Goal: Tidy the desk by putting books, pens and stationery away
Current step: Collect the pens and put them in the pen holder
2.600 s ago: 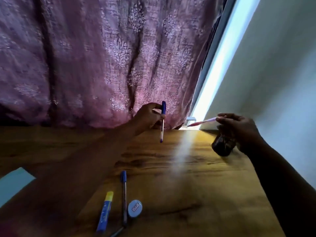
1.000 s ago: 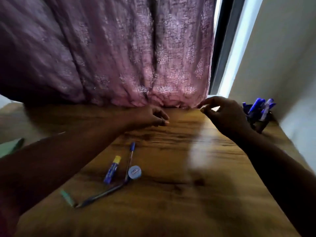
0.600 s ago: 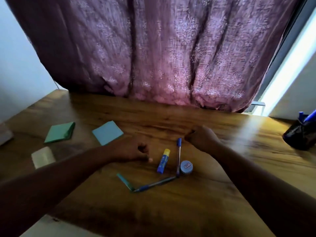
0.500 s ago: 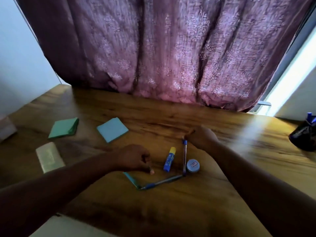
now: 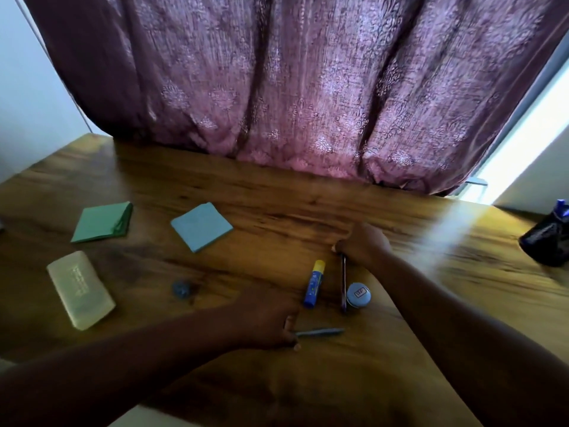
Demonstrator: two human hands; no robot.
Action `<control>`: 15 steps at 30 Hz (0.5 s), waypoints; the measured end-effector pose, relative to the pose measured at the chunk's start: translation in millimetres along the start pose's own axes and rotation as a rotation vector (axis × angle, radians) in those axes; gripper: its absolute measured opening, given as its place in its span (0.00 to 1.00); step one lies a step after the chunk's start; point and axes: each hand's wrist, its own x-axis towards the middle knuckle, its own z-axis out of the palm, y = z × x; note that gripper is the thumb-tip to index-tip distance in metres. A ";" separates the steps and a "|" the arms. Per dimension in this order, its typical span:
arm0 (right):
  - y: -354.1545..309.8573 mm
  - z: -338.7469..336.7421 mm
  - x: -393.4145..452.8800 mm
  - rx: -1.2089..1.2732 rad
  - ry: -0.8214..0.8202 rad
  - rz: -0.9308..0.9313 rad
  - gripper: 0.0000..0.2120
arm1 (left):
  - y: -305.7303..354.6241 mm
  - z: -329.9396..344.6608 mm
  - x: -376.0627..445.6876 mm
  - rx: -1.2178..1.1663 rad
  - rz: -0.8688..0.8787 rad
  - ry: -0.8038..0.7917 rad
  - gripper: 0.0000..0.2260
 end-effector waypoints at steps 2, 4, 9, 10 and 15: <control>2.3 1.1 0.5 0.012 0.008 -0.004 0.17 | 1.2 -2.4 0.7 -0.010 0.026 -0.027 0.16; 5.0 0.0 1.7 0.051 0.000 -0.005 0.13 | 3.1 -7.3 0.5 -0.025 0.051 -0.056 0.14; 16.5 -21.6 0.7 0.458 -0.126 0.047 0.09 | 7.1 -32.4 -6.8 -0.178 0.008 -0.171 0.09; 20.7 -31.6 -0.6 0.567 -0.103 0.083 0.08 | 8.6 -41.6 -6.7 -0.250 -0.001 -0.207 0.07; 53.3 -122.5 -17.0 0.985 -0.032 0.071 0.05 | 30.6 -95.8 16.9 -0.643 0.081 -0.198 0.03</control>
